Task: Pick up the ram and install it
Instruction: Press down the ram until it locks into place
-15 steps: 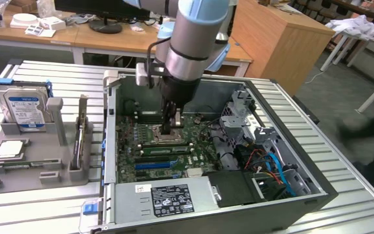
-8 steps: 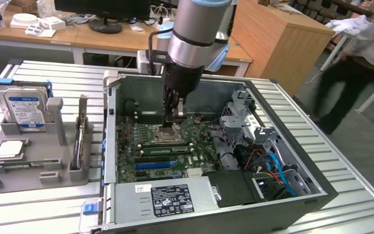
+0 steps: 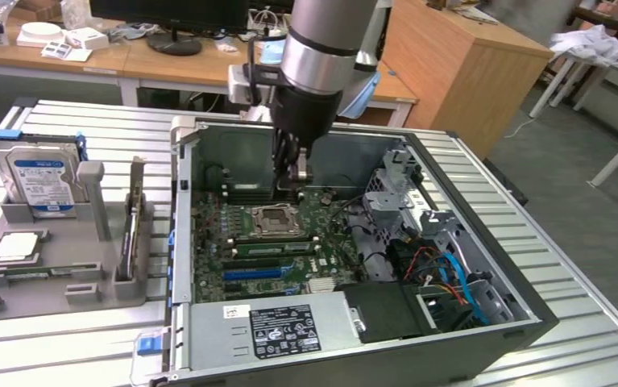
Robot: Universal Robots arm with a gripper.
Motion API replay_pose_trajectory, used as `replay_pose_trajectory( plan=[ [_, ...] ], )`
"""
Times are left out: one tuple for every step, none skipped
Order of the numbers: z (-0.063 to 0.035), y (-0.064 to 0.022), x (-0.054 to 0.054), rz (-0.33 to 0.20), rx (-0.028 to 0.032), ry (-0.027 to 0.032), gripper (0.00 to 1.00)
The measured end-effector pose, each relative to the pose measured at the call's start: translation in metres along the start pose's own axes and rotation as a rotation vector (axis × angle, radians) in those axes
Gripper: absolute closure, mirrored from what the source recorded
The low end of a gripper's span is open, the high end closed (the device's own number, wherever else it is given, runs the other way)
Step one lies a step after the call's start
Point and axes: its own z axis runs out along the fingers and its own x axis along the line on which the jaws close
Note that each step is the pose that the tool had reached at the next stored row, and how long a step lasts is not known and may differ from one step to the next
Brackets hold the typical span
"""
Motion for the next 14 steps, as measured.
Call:
replay_pose_trajectory(
  plan=[
    [-0.0020, 0.0001, 0.000, 0.000, 0.0005, 0.0000, 0.89],
    [-0.0034, 0.0001, 0.000, 0.000, 0.0007, 0.0001, 0.89],
    [-0.0039, 0.0001, 0.000, 0.000, 0.0008, 0.0000, 0.89],
    [-0.0039, 0.0002, 0.000, 0.000, 0.0009, -0.0002, 0.89],
    [-0.0039, 0.0002, 0.000, 0.000, 0.0009, -0.0002, 0.89],
    [-0.0039, 0.0001, 0.000, 0.000, 0.0010, -0.0002, 0.89],
    [-0.0039, 0.0001, 0.000, 0.000, 0.0009, -0.0001, 0.89],
    [-0.0040, 0.0001, 0.000, 0.000, 0.0008, 0.0000, 0.89],
    [-0.0042, -0.0007, 0.000, 0.000, 0.0007, 0.0003, 0.89],
    [-0.0042, -0.0028, 0.000, 0.000, 0.0007, 0.0002, 0.89],
    [-0.0043, -0.0054, 0.000, 0.000, 0.0008, 0.0002, 0.89],
    [-0.0043, -0.0082, 0.000, 0.000, 0.0008, 0.0000, 0.89],
    [-0.0045, -0.0112, 0.000, 0.000, 0.0008, 0.0001, 0.89],
    [-0.0046, -0.0146, 0.000, 0.000, 0.0007, 0.0000, 0.89]
  ],
)
